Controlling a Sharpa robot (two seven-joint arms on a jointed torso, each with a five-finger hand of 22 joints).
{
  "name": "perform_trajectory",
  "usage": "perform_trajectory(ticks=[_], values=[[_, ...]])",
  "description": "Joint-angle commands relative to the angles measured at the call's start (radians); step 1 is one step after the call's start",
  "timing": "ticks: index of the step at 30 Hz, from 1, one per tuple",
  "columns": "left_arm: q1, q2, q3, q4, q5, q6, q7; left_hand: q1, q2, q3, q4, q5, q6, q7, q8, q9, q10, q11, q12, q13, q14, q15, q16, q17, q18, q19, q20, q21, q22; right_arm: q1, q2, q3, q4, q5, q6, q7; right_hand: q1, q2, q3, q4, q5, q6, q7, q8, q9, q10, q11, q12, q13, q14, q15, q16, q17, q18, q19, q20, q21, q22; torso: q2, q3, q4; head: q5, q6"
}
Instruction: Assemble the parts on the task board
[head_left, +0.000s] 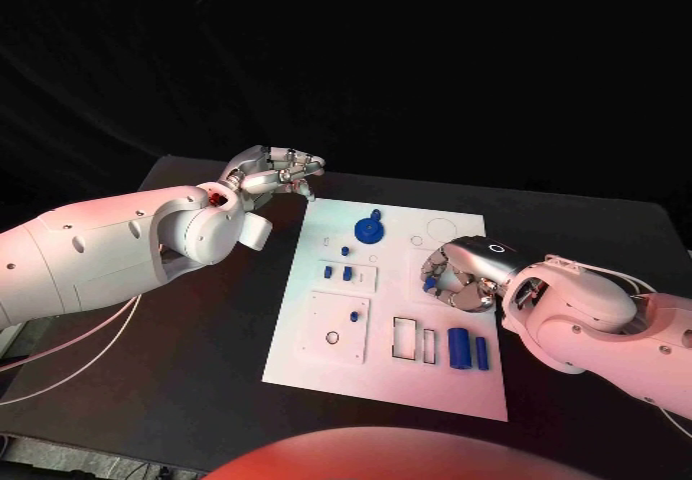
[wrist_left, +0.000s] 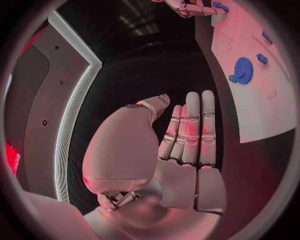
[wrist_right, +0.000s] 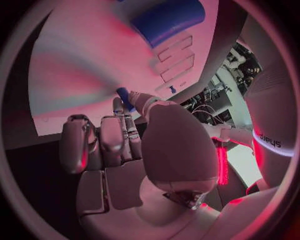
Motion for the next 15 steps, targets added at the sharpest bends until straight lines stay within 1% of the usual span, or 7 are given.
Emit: perform_trajectory(ticks=[1, 2, 5, 7, 10, 11, 15], values=[[0.0, 0.001, 0.001, 0.002, 0.001, 0.016, 0.005, 0.002, 0.008, -0.005, -0.002, 0.002, -0.006, 0.003, -0.005, 0.0, -0.004, -0.001, 0.005, 0.001, -0.005, 0.004, -0.006, -0.001, 0.013, -0.001, 0.004, -0.005, -0.002, -0.001, 0.001, 0.0, 0.001, -0.011, -0.044, -0.019, -0.003, 0.016, 0.008, 0.001, -0.005, 0.014, -0.003, 0.014, 0.012, 0.018, -0.004, -0.006, 0.002, 0.0, -0.009, 0.006, 0.003, -0.007, 0.025, -0.006, 0.012, 0.164, 0.0, -0.0004, 0.0004, 0.0, -0.001], [0.0, 0.001, 0.001, 0.002, 0.001, 0.016, 0.004, 0.002, 0.008, -0.005, -0.002, 0.002, -0.006, 0.003, -0.005, 0.0, -0.004, -0.001, 0.005, 0.001, -0.005, 0.004, -0.006, -0.001, 0.013, -0.001, 0.004, -0.005, -0.002, -0.001, 0.0, 0.0, 0.002, -0.009, -0.051, -0.021, -0.003, 0.017, 0.009, 0.001, -0.005, 0.015, -0.004, 0.015, 0.013, 0.02, -0.005, -0.006, 0.003, 0.001, -0.009, 0.006, 0.004, -0.008, 0.026, -0.007, 0.014, 0.165, 0.0, -0.0003, 0.0003, 0.001, -0.001], [0.0, 0.0, 0.001, 0.002, 0.001, 0.016, 0.004, 0.002, 0.008, -0.005, -0.002, 0.002, -0.006, 0.003, -0.005, 0.0, -0.004, -0.001, 0.005, 0.001, -0.005, 0.004, -0.006, -0.001, 0.013, -0.001, 0.004, -0.005, -0.002, -0.001, -0.001, 0.0, 0.005, -0.005, -0.072, -0.024, -0.002, 0.033, 0.015, 0.0, -0.003, 0.022, -0.009, 0.027, 0.023, 0.035, -0.009, -0.011, 0.003, 0.002, -0.013, 0.007, 0.005, -0.009, 0.029, -0.01, 0.023, 0.169, 0.0, 0.0, 0.0002, 0.002, -0.001], [0.0, 0.0, 0.001, 0.002, 0.001, 0.016, 0.004, 0.002, 0.008, -0.005, -0.002, 0.002, -0.006, 0.003, -0.005, 0.0, -0.004, -0.001, 0.005, 0.001, -0.005, 0.004, -0.006, -0.001, 0.013, -0.001, 0.004, -0.005, -0.002, -0.001, -0.003, 0.0, 0.008, -0.003, -0.082, -0.024, 0.0, 0.037, 0.016, -0.003, -0.002, 0.025, -0.01, 0.032, 0.028, 0.04, -0.01, -0.014, 0.003, 0.002, -0.014, 0.008, 0.005, -0.009, 0.029, -0.011, 0.024, 0.17, 0.0, 0.0001, 0.0001, 0.002, -0.001], [0.0, 0.0, 0.001, 0.002, 0.001, 0.016, 0.004, 0.002, 0.008, -0.005, -0.002, 0.002, -0.006, 0.003, -0.005, 0.0, -0.004, -0.001, 0.005, 0.001, -0.005, 0.004, -0.006, -0.001, 0.013, -0.001, 0.004, -0.005, -0.002, -0.001, -0.007, 0.0, 0.017, 0.0, -0.098, -0.024, 0.005, 0.048, 0.022, -0.01, -0.001, 0.026, -0.012, 0.044, 0.039, 0.052, -0.013, -0.021, 0.003, 0.002, -0.016, 0.008, 0.005, -0.01, 0.03, -0.014, 0.026, 0.171, 0.0, 0.0002, 0.0001, 0.003, 0.0], [0.0, 0.0, 0.001, 0.002, 0.001, 0.016, 0.004, 0.002, 0.009, -0.005, -0.001, 0.002, -0.006, 0.002, -0.005, 0.0, -0.004, -0.001, 0.007, 0.002, -0.005, 0.004, -0.006, -0.001, 0.013, 0.0, 0.005, -0.006, -0.002, 0.0, -0.01, 0.001, 0.02, 0.0, -0.104, -0.024, 0.008, 0.053, 0.028, -0.015, -0.015, 0.023, -0.012, 0.048, 0.044, 0.055, -0.013, -0.027, 0.003, 0.003, -0.017, 0.008, 0.005, -0.01, 0.031, -0.015, 0.029, 0.173, 0.0, 0.0003, 0.0003, 0.003, 0.0], [0.0, 0.0, 0.001, 0.001, 0.001, 0.015, 0.004, 0.002, 0.009, -0.005, -0.001, 0.002, -0.006, 0.002, -0.005, 0.0, -0.004, -0.001, 0.007, 0.002, -0.005, 0.004, -0.006, -0.001, 0.013, 0.0, 0.005, -0.006, -0.002, 0.007, -0.022, 0.004, 0.042, 0.008, -0.121, -0.021, 0.01, 0.056, 0.035, -0.019, -0.022, 0.02, -0.012, 0.052, 0.05, 0.059, -0.014, -0.033, 0.002, 0.003, -0.017, 0.008, 0.005, -0.011, 0.031, -0.015, 0.029, 0.174, -0.001, 0.0005, -0.0006, 0.003, 0.001]])
